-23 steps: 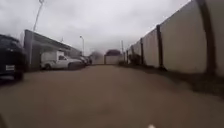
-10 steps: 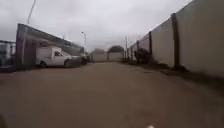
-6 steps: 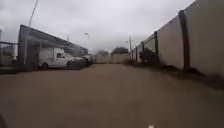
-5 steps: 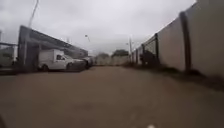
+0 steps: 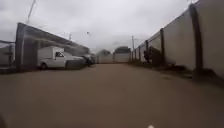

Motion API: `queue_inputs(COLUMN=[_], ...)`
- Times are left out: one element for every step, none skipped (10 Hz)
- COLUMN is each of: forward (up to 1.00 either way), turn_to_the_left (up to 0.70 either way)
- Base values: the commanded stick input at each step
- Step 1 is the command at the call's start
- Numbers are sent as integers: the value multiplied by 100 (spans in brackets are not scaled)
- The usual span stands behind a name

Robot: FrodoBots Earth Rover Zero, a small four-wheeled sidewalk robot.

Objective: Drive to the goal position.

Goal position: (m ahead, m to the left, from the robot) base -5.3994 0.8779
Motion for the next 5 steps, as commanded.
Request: queue_inputs(forward=[100,100,100,100,100], turn_to_the_left=[-27,0,0,0,0])
